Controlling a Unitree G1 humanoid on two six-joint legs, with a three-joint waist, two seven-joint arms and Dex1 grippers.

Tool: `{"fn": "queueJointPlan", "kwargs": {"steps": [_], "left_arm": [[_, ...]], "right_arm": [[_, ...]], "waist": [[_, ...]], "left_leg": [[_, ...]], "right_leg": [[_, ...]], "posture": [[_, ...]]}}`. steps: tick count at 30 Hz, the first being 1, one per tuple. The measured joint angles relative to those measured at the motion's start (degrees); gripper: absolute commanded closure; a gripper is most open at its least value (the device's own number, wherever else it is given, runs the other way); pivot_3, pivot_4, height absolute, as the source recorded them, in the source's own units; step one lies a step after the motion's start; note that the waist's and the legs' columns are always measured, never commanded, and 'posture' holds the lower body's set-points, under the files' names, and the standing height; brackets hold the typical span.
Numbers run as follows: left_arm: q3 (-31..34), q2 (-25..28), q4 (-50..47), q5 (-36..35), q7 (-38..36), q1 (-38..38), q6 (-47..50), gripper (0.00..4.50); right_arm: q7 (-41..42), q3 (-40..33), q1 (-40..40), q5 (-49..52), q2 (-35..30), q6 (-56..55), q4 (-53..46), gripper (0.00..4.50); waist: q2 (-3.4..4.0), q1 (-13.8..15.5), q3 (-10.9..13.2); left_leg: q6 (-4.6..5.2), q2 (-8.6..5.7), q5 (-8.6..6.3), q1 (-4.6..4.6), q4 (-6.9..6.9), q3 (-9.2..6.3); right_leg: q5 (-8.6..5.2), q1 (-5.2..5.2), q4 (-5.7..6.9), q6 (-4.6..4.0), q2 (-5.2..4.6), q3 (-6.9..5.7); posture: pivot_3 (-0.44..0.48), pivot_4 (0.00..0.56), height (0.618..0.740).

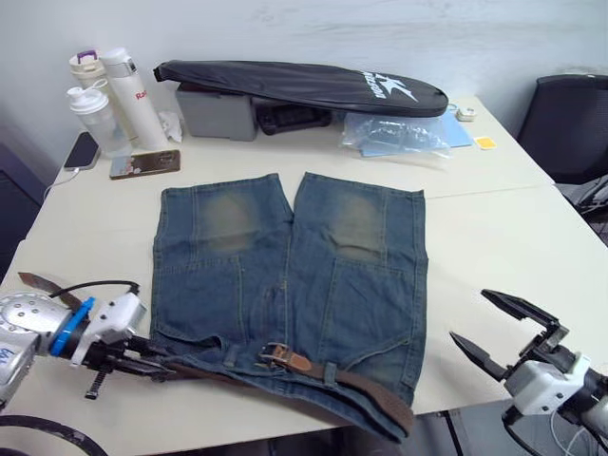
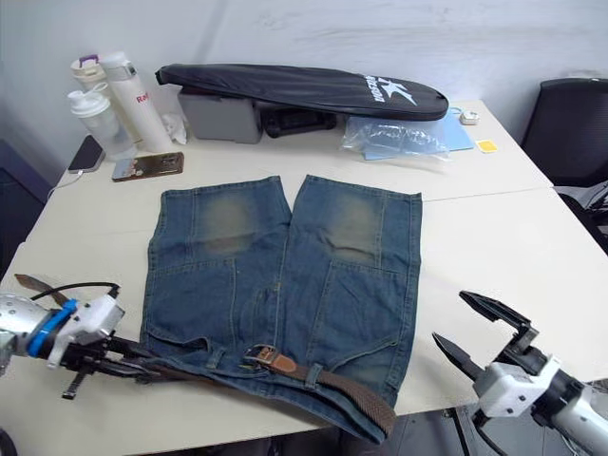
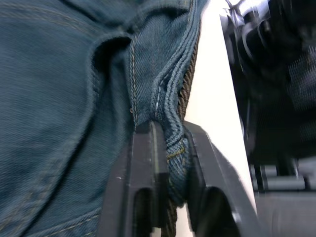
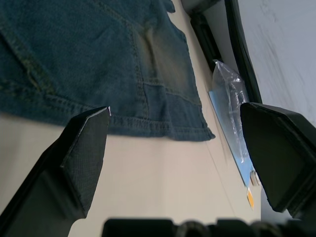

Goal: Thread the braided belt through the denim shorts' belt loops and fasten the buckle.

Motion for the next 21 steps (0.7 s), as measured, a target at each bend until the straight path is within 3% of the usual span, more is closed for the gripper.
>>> {"fn": "queueJointPlan", "kwargs": {"steps": [5, 7, 10, 12, 15, 18, 19, 21], "left_arm": [[-1.71, 0.01, 5.48, 6.2, -0.01, -1.92, -13.91, 0.1], [-1.66, -0.24, 5.46, 4.99, -0.01, -3.65, -15.16, 0.04], [-1.23, 0.65, 2.38, 0.15, -0.01, -4.39, -8.74, 0.04], [-0.22, 6.23, 0.48, -6.53, -0.01, -4.44, 4.96, 0.04], [1.71, 8.53, 0.33, -9.94, -0.02, -5.11, 10.24, 0.04], [3.67, 14.06, -1.22, -18.95, -0.02, -5.4, 20.92, 0.04], [4.63, 14.45, -1.09, -22.15, -0.01, -7.34, 25.22, 0.04], [5.29, 8.42, -0.75, -24.24, 0.96, -16.29, 32.89, 0.04]], "right_arm": [[3.69, 0.78, -0.99, 3.14, 0.95, 2.89, -4.02, 0.0], [5.64, 1.97, -2.76, 5.85, 0.97, 6.09, -6.86, 0.0], [8.37, 2.7, -5.89, 8.9, 0.97, 10.74, -10.52, 0.0], [10.6, 4.47, -8.12, 12.03, 1.04, 15.63, -12.73, 0.0], [11.38, 4.61, -8.55, 13.23, 1.1, 17.34, -13.49, 0.0], [13.0, 6.08, -10.78, 15.89, 1.86, 21.59, -13.8, 0.0], [13.59, 6.99, -12.07, 17.16, 2.41, 23.92, -14.52, 0.0], [13.73, 8.96, -16.5, 22.54, 3.67, 34.88, -16.86, 0.0]], "waist": [[0.1, -0.11, -0.07], [0.05, -0.19, -0.07], [0.04, -0.22, -0.07], [-0.27, -0.36, 0.11], [-0.21, -0.31, 0.1], [-0.11, -0.29, 0.17], [-0.09, -0.27, 0.18], [0.09, 0.07, 0.25]], "left_leg": [[0.06, -0.02, -0.1, -0.02, -0.01, 0.21], [0.07, -0.01, -0.1, -0.02, 0.01, 0.28], [0.09, 0.0, -0.09, 0.0, 0.07, 0.29], [0.15, 0.13, -0.04, 0.01, 0.1, 0.19], [0.17, 0.13, -0.03, 0.02, 0.1, 0.14], [0.17, 0.08, -0.02, 0.04, 0.1, 0.15], [0.17, 0.08, -0.02, 0.01, 0.11, 0.15], [0.13, -0.07, 0.02, -0.03, 0.26, 0.11]], "right_leg": [[0.0, 0.01, -0.15, -0.01, -0.06, 0.11], [0.0, 0.02, -0.13, -0.01, -0.1, 0.11], [0.08, 0.02, -0.05, 0.15, -0.11, 0.09], [0.1, -0.02, 0.05, 0.18, 0.06, 0.03], [0.1, -0.03, 0.09, 0.18, 0.06, -0.05], [0.1, -0.08, 0.19, 0.18, 0.05, -0.02], [0.09, -0.11, 0.19, 0.18, 0.06, -0.04], [0.1, -0.19, 0.38, 0.18, -0.01, -0.02]], "posture": [[0.0, 0.15, 0.74], [0.0, 0.15, 0.74], [0.0, 0.15, 0.74], [0.0, 0.15, 0.74], [0.0, 0.15, 0.74], [0.0, 0.15, 0.74], [0.0, 0.15, 0.74], [0.0, 0.15, 0.74]]}}
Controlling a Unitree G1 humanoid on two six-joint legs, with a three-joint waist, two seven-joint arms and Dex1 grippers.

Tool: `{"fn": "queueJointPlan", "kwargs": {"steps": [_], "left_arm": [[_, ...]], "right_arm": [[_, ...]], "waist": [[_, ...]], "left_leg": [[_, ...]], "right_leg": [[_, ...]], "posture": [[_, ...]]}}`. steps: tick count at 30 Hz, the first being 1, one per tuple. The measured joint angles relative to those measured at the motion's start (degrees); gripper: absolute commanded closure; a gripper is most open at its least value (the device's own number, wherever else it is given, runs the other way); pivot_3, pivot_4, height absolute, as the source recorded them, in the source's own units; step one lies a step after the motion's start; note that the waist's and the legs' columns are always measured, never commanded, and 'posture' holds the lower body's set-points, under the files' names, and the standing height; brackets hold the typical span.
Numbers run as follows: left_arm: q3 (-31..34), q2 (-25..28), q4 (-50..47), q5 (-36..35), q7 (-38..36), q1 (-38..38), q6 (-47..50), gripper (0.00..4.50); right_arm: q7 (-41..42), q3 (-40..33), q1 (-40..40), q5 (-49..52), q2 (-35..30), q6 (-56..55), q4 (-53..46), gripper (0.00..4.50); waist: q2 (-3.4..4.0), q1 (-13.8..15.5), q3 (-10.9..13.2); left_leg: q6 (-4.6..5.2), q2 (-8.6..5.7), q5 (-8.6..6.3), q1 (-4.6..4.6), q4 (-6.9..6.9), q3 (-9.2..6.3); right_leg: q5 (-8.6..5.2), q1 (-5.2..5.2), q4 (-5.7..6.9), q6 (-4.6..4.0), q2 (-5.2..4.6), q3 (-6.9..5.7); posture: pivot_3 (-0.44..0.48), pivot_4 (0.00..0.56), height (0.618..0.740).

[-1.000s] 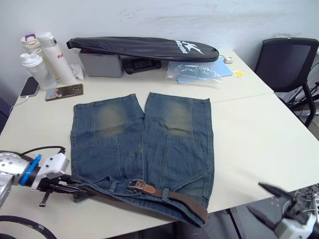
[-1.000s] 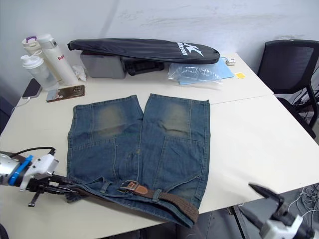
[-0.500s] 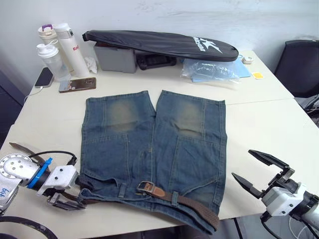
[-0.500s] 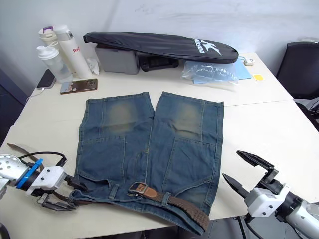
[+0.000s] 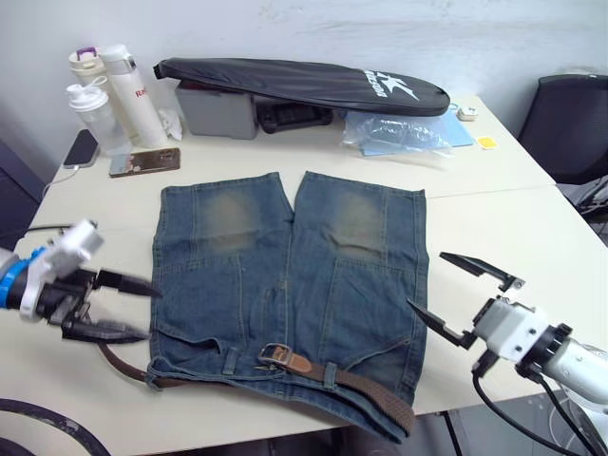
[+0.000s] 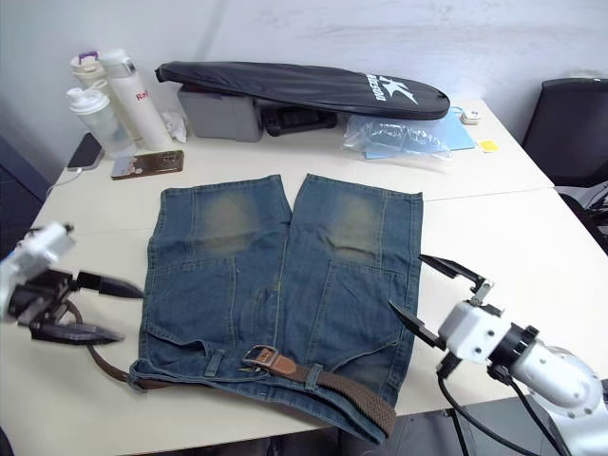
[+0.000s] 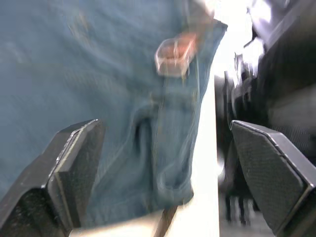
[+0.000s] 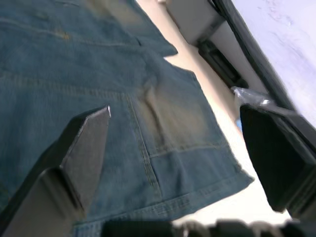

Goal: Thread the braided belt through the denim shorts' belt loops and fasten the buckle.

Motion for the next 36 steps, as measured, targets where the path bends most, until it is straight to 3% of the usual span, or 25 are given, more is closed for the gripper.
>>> {"fn": "queueJointPlan", "kwargs": {"steps": [1, 2, 4, 8, 11, 13, 16, 21, 26, 36], "left_arm": [[-0.54, -2.14, -0.06, 0.79, 2.19, -1.94, 1.81, 0.04], [-1.17, -3.62, -0.26, 1.34, 3.78, -2.97, 2.87, 0.44], [-2.71, -6.56, -0.63, 3.45, 7.84, -4.47, 6.02, 0.83], [-6.58, -12.61, -3.15, 8.43, 16.28, -6.22, 10.17, 2.5], [-8.67, -15.88, -3.09, 11.64, 21.08, -7.87, 12.14, 2.5], [-11.0, -19.18, -2.79, 15.89, 25.56, -10.66, 13.73, 2.5], [-13.35, -24.71, -2.32, 20.12, 30.04, -14.7, 14.57, 2.5], [-14.72, -29.12, 1.23, 27.33, 34.64, -19.71, 13.67, 2.5], [-14.88, -31.37, 4.29, 32.46, 37.49, -21.14, 12.01, 2.5], [-16.64, -34.73, 5.79, 38.73, 39.38, -19.69, 9.75, 2.5]], "right_arm": [[0.0, 0.44, -0.9, 1.94, 0.06, 4.55, -0.93, 0.0], [-0.01, 0.94, -1.65, 3.25, 0.25, 7.56, -1.41, 0.0], [-0.23, 2.03, -2.6, 6.22, 0.5, 15.5, -3.28, 0.0], [-2.0, 4.65, -6.51, 15.09, 0.5, 33.07, -6.36, 0.0], [-3.57, 5.53, -9.73, 20.87, 0.73, 42.27, -7.51, 0.0], [-6.31, 7.47, -17.59, 24.21, 2.89, 52.2, -7.47, 0.0], [-8.61, 11.74, -29.31, 23.07, 4.34, 61.14, -3.53, 0.0], [-8.37, 18.29, -40.68, 17.92, 7.74, 68.6, 5.91, 0.0], [-7.12, 20.78, -43.36, 14.63, 8.86, 73.23, 11.12, 0.0], [-5.36, 21.83, -43.39, 10.77, 8.91, 77.51, 10.73, 0.0]], "waist": [[0.05, 0.1, -0.03], [0.07, 0.08, -0.04], [0.03, -0.03, -0.11], [-0.05, -0.14, -0.2], [-0.09, -0.22, -0.18], [-0.1, -0.34, -0.19], [0.1, 0.01, -0.4], [0.12, 0.07, -0.42], [0.17, 0.09, -0.46], [0.18, 0.62, -1.07]], "left_leg": [[-0.02, -0.05, 0.03, -0.03, 0.02, -0.02], [-0.02, -0.04, 0.03, -0.04, 0.03, -0.01], [-0.03, 0.02, 0.06, -0.16, 0.01, -0.01], [-0.24, 0.04, 0.19, -0.33, 0.01, -0.09], [-0.23, 0.07, 0.21, -0.37, 0.01, -0.1], [-0.25, 0.07, 0.27, -0.44, -0.01, -0.13], [-0.31, -0.01, 0.42, -1.08, 0.16, -0.16], [-0.33, -0.01, 0.53, -1.13, 0.35, -0.19], [-0.31, -0.01, 0.54, -1.2, 0.31, -0.2], [-0.45, -0.04, 0.58, -1.13, 0.34, -0.48]], "right_leg": [[0.04, -0.01, 0.05, 0.08, -0.02, 0.05], [0.05, -0.06, 0.11, 0.09, -0.02, 0.07], [0.08, -0.27, 0.13, 0.15, 0.01, 0.09], [0.13, -0.7, 0.31, 0.24, 0.0, 0.09], [0.13, -0.75, 0.29, 0.25, 0.01, 0.08], [0.14, -0.88, 0.3, 0.25, 0.02, 0.07], [0.22, -1.62, 0.57, 0.38, -0.02, 0.06], [0.23, -1.64, 0.64, 0.39, -0.02, 0.02], [0.24, -1.67, 0.73, 0.41, -0.07, -0.02], [0.24, -1.52, 0.64, 0.41, -0.1, -0.28]], "posture": [[0.0, 0.15, 0.74], [0.0, 0.15, 0.74], [0.0, 0.15, 0.74], [0.0, 0.15, 0.74], [0.0, 0.15, 0.74], [0.0, 0.15, 0.74], [0.0, 0.15, 0.74], [0.0, 0.15, 0.74], [0.0, 0.15, 0.74], [0.0, 0.15, 0.74]]}}
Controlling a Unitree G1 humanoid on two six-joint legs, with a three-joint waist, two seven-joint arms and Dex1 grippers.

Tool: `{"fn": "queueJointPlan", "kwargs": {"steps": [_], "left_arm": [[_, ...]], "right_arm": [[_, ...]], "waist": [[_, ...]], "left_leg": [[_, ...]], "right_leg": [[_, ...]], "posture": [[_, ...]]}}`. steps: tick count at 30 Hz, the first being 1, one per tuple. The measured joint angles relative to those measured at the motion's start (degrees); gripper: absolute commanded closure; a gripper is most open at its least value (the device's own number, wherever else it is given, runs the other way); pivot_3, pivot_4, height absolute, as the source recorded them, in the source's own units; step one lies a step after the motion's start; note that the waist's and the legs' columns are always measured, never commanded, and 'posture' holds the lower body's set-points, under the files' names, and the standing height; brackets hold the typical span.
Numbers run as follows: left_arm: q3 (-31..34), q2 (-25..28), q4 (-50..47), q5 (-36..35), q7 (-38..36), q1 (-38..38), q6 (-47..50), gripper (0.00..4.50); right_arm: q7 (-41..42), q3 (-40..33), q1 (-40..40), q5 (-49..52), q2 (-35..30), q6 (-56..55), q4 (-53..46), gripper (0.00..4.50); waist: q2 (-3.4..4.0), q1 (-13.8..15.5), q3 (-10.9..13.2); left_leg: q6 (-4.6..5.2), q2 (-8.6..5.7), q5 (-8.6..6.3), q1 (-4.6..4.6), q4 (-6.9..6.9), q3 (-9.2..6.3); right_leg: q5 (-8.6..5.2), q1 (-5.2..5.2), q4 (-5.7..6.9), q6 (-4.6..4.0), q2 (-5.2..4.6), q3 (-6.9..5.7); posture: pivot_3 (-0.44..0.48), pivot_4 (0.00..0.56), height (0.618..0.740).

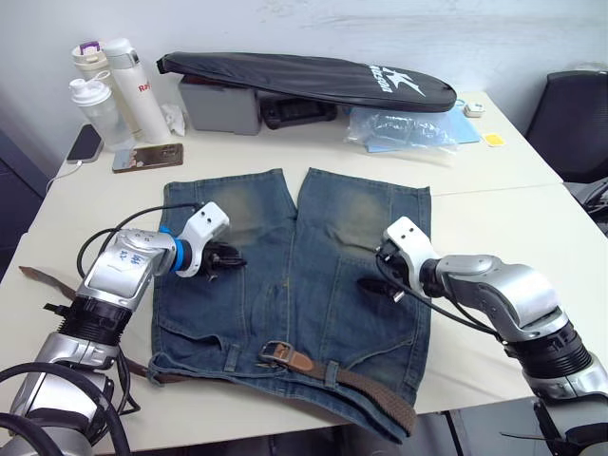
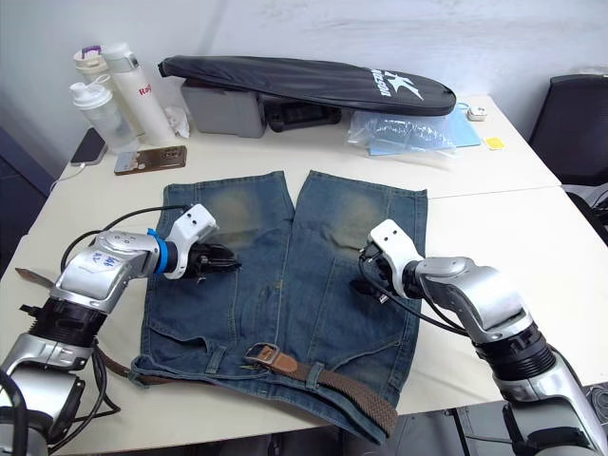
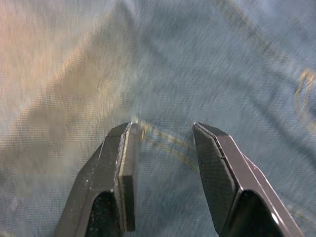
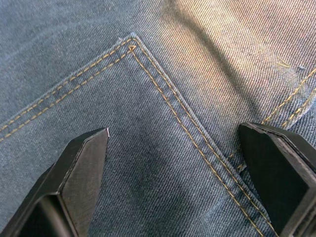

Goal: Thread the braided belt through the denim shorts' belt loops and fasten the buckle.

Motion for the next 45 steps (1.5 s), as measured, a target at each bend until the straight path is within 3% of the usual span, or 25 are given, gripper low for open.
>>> {"fn": "queueJointPlan", "kwargs": {"steps": [2, 5, 9, 13, 23, 25, 29, 34, 40, 45], "left_arm": [[-1.24, -0.64, 1.06, 2.19, 0.15, 0.08, -2.78, 2.5], [-2.16, -1.07, 2.33, 4.19, 0.01, 0.06, -5.78, 3.02], [-2.63, -1.07, 3.87, 6.73, -0.66, -0.07, -9.24, 4.48], [-2.31, -1.1, 4.43, 6.83, -1.67, -0.12, -9.85, 4.5], [1.64, -2.34, 2.59, 5.94, -2.76, -0.4, -5.13, 4.5], [2.19, -3.16, 2.64, 5.61, -2.33, -2.39, -3.23, 4.5], [2.47, -5.25, 3.94, 6.33, -0.42, -6.62, -3.58, 4.5], [1.93, -8.55, 12.24, 7.98, 0.45, -12.48, -8.31, 4.5], [0.8, -13.41, 30.11, 12.54, 3.68, -22.36, -19.94, 4.5], [0.48, -15.97, 38.3, 15.5, 5.33, -24.49, -25.99, 4.5]], "right_arm": [[0.15, 0.5, 0.49, -1.15, 0.04, -0.02, 0.03, 0.0], [0.58, 0.73, 1.21, -2.33, 0.69, -0.14, 0.14, 0.7], [1.95, 2.41, 1.41, -3.82, 0.84, -1.43, -0.59, 2.59], [2.25, 3.05, 1.52, -5.02, 0.87, -1.43, -1.7, 4.35], [3.27, 2.62, 0.36, -6.2, 0.22, -1.11, -3.39, 4.44], [3.34, 1.24, -3.98, -6.18, -0.23, 0.88, -3.52, 4.44], [3.44, -0.08, -10.49, -8.3, -1.04, -0.94, -0.81, 4.44], [5.58, 1.33, -12.63, -12.29, -0.93, -7.66, 9.78, 4.44], [6.81, 2.89, -20.98, -18.4, 3.67, -19.4, 29.2, 4.44], [7.54, 3.01, -23.19, -22.45, 7.42, -27.26, 41.5, 4.44]], "waist": [[0.0, 0.35, -0.36], [-0.08, 0.56, -0.91], [-0.15, 0.45, -1.24], [-0.15, 0.42, -1.35], [-0.12, 0.37, -0.96], [-0.11, 0.6, -0.87], [-0.13, 0.95, -0.88], [-0.12, 0.88, -0.86], [-0.19, 0.74, -0.64], [-0.18, 0.73, -0.64]], "left_leg": [[0.0, -0.02, -0.01, 0.05, 0.0, 0.0], [0.0, -0.01, -0.01, 0.07, -0.03, 0.0], [0.0, -0.01, -0.01, 0.1, -0.22, -0.01], [0.0, 0.0, -0.01, 0.13, -0.34, -0.04], [-0.01, -0.11, 0.06, -0.25, -0.39, -0.1], [0.01, -0.37, 0.41, -1.06, -0.38, -0.21], [0.17, -0.62, 0.69, -1.6, -0.29, -0.38], [0.44, -0.99, 0.84, -1.77, -0.21, -0.3], [0.62, -1.04, 0.95, -1.78, -0.09, -0.17], [0.53, -1.04, 1.0, -1.77, -0.02, -0.15]], "right_leg": [[0.0, 0.06, -0.03, 0.0, -0.03, 0.01], [-0.01, 0.09, -0.01, -0.02, -0.04, 0.01], [-0.03, 0.06, -0.01, -0.05, -0.07, 0.02], [-0.06, 0.03, 0.0, -0.11, -0.13, -0.02], [-0.07, -0.29, 0.0, -0.13, -0.36, -0.23], [0.04, -1.27, 0.36, -0.02, -0.66, -0.62], [0.07, -1.84, 0.58, 0.01, -0.82, -0.79], [0.21, -1.9, 0.63, 0.24, -1.03, -0.76], [0.41, -1.91, 0.59, 0.53, -0.97, -0.84], [0.41, -1.95, 0.71, 0.54, -0.99, -0.86]], "posture": [[0.0, 0.15, 0.74], [0.0, 0.15, 0.74], [0.0, 0.15, 0.74], [0.0, 0.15, 0.74], [0.0, 0.15, 0.74], [0.0, 0.15, 0.74], [0.0, 0.15, 0.74], [0.0, 0.15, 0.74], [0.0, 0.15, 0.74], [0.0, 0.15, 0.74]]}}
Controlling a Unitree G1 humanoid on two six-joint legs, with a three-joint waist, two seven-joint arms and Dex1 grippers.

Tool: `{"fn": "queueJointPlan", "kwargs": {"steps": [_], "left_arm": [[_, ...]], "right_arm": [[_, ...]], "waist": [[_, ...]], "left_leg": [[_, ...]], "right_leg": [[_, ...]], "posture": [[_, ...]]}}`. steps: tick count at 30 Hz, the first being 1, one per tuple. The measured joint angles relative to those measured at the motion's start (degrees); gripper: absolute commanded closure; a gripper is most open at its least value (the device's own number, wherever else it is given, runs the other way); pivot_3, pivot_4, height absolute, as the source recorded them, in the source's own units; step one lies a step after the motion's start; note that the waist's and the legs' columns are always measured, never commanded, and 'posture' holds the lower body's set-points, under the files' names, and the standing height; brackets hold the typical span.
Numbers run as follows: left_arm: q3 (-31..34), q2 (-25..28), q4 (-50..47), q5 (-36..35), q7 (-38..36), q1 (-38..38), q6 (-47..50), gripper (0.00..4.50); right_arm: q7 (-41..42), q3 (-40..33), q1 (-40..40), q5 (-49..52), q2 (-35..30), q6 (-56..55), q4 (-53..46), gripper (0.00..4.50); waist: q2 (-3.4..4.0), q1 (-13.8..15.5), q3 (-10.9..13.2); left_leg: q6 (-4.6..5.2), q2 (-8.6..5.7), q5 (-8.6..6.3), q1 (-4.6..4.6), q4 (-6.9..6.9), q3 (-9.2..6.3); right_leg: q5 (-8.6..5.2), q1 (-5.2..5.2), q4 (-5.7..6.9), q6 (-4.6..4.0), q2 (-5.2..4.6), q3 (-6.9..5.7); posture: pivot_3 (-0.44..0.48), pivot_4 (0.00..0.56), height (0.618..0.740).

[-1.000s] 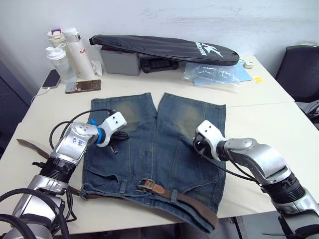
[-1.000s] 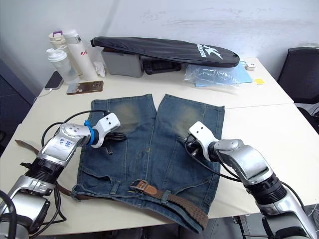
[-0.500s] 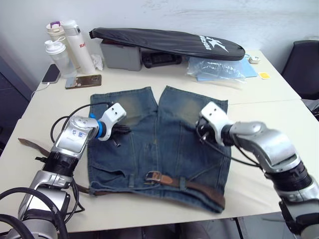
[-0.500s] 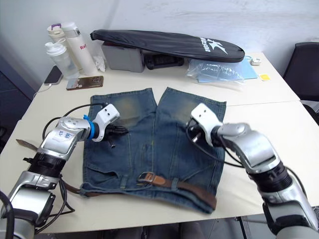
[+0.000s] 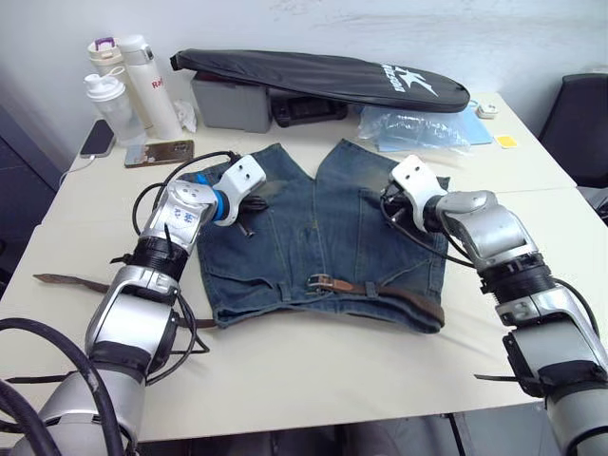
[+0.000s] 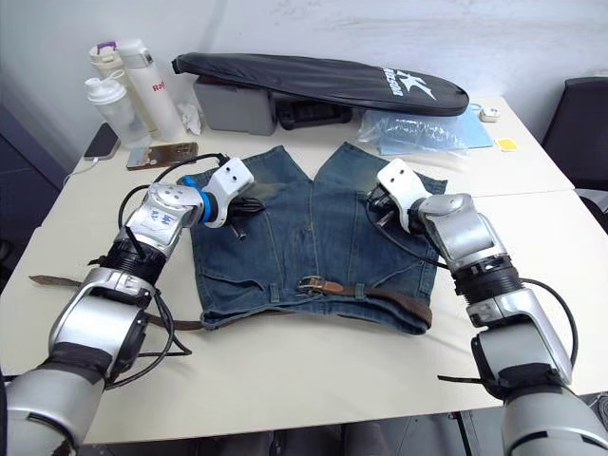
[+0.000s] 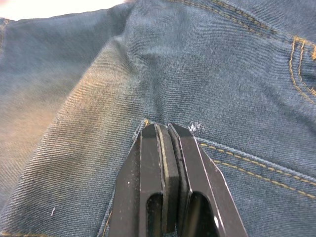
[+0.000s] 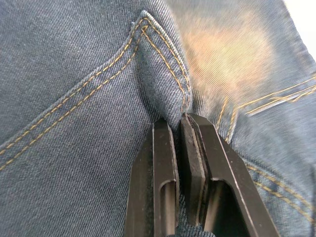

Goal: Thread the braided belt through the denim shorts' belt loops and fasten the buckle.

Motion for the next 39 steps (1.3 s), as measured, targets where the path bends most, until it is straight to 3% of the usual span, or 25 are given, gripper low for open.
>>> {"fn": "queueJointPlan", "kwargs": {"steps": [4, 8, 12, 15, 20, 22, 23, 26, 31, 32, 34, 36, 37, 39], "left_arm": [[-0.02, -1.5, 4.56, 1.06, 1.85, -0.43, -3.31, 4.5], [-0.01, -1.76, 5.4, 1.54, 2.37, -0.93, -4.08, 4.5], [0.86, -2.66, 7.41, 2.07, 4.43, -1.31, -5.63, 3.23], [2.67, -2.34, 7.38, 1.57, 4.3, -1.31, -5.63, 2.1], [5.58, -0.14, 1.0, -1.85, -2.43, 0.37, -1.44, 0.02], [7.18, 1.17, -5.12, -4.42, -6.04, 1.54, 2.69, 0.0], [7.82, 2.05, -8.32, -5.51, -7.47, 2.31, 4.31, 0.0], [8.97, 5.52, -18.55, -8.92, -12.76, 5.07, 9.29, 0.0], [9.34, 12.28, -37.02, -16.12, -24.08, 15.89, 14.76, 0.0], [9.3, 13.38, -39.16, -17.1, -25.82, 18.3, 15.01, 0.0], [9.09, 15.2, -42.19, -18.03, -28.07, 21.73, 15.31, 0.53], [9.08, 15.88, -44.44, -19.13, -29.28, 23.35, 16.06, 1.5], [9.07, 16.01, -44.76, -19.33, -29.46, 23.58, 16.17, 1.63], [8.72, 17.41, -47.64, -20.76, -31.84, 25.53, 16.8, 2.35]], "right_arm": [[-0.65, 0.01, -1.51, -3.3, 2.45, -7.81, 8.98, 4.44], [-1.34, -0.15, -2.58, -4.12, 3.1, -10.02, 11.46, 4.44], [-2.48, -1.02, -3.5, -5.01, 4.49, -12.61, 14.75, 4.5], [-1.85, -4.63, -3.43, -3.7, 4.93, -12.1, 14.46, 3.44], [2.29, -9.98, -1.63, 0.25, 3.05, -5.09, 3.51, 1.14], [4.9, -12.26, -0.29, 3.48, 1.16, 1.37, -5.33, 0.26], [5.88, -13.27, 0.51, 4.94, 0.49, 4.3, -9.55, 0.04], [8.52, -15.61, 3.36, 9.9, -2.0, 13.46, -21.87, 0.04], [14.06, -16.92, 14.21, 19.45, -8.4, 24.87, -42.86, 0.04], [14.76, -16.89, 16.36, 20.61, -9.7, 26.11, -45.75, 0.26], [14.83, -17.53, 19.13, 22.65, -10.44, 28.19, -49.42, 0.88], [14.8, -18.5, 20.88, 24.07, -10.45, 29.12, -51.33, 2.07], [14.81, -18.57, 21.15, 24.21, -10.47, 29.21, -51.55, 2.25], [14.76, -18.71, 23.63, 25.81, -10.5, 30.01, -52.95, 3.01]], "waist": [[0.02, -0.04, 0.02], [0.02, -0.05, 0.02], [0.03, -0.1, 0.02], [0.05, -0.11, 0.0], [0.1, -0.05, 0.03], [0.11, -0.01, 0.03], [0.11, -0.02, 0.03], [0.2, -0.01, -0.02], [0.29, -0.03, -0.06], [0.29, -0.02, -0.06], [0.25, -0.03, -0.04], [0.24, -0.04, -0.03], [0.23, -0.03, -0.03], [0.21, 0.09, -0.01]], "left_leg": [[-0.02, -0.01, 0.01, -0.02, 0.12, 0.04], [-0.04, -0.01, 0.02, -0.02, 0.13, 0.05], [-0.05, 0.0, 0.03, -0.01, 0.16, 0.05], [-0.09, 0.01, 0.05, -0.01, 0.15, 0.04], [-0.13, 0.01, 0.06, -0.03, 0.09, 0.02], [-0.16, 0.02, 0.06, -0.05, 0.06, -0.04], [-0.17, 0.03, 0.06, -0.04, 0.04, -0.08], [-0.24, 0.05, 0.07, 0.0, -0.07, -0.14], [-0.28, 0.05, 0.08, 0.04, -0.32, -0.16], [-0.3, 0.05, 0.1, 0.04, -0.29, -0.16], [-0.2, 0.04, 0.05, 0.03, -0.23, -0.16], [-0.09, 0.05, 0.05, 0.06, -0.23, -0.2], [-0.09, 0.05, 0.05, 0.08, -0.22, -0.21], [-0.04, 0.02, 0.04, 0.15, -0.18, -0.33]], "right_leg": [[0.02, -0.05, 0.11, 0.04, -0.02, -0.01], [0.04, -0.04, 0.14, 0.06, -0.02, -0.03], [0.04, -0.04, 0.19, 0.07, -0.02, -0.03], [0.05, -0.05, 0.21, 0.07, -0.02, -0.09], [0.05, -0.07, 0.22, 0.08, -0.02, -0.11], [0.05, -0.07, 0.22, 0.07, -0.04, -0.09], [0.05, -0.06, 0.22, 0.06, -0.04, -0.08], [0.06, -0.02, 0.21, 0.06, -0.03, -0.09], [0.05, 0.04, 0.08, 0.05, -0.01, -0.06], [0.05, 0.07, 0.06, 0.05, -0.01, -0.05], [0.05, 0.1, 0.02, 0.04, -0.03, -0.02], [0.07, 0.18, -0.02, 0.01, -0.03, -0.01], [0.08, 0.2, -0.03, 0.0, -0.03, -0.02], [0.1, 0.38, -0.25, -0.04, -0.04, -0.06]], "posture": [[0.0, 0.15, 0.74], [0.0, 0.15, 0.74], [0.0, 0.15, 0.74], [0.0, 0.15, 0.74], [0.0, 0.15, 0.74], [0.0, 0.15, 0.74], [0.0, 0.15, 0.74], [0.0, 0.15, 0.74], [0.0, 0.15, 0.74], [0.0, 0.15, 0.74], [0.0, 0.15, 0.74], [0.0, 0.15, 0.74], [0.0, 0.15, 0.74], [0.0, 0.15, 0.74]]}}
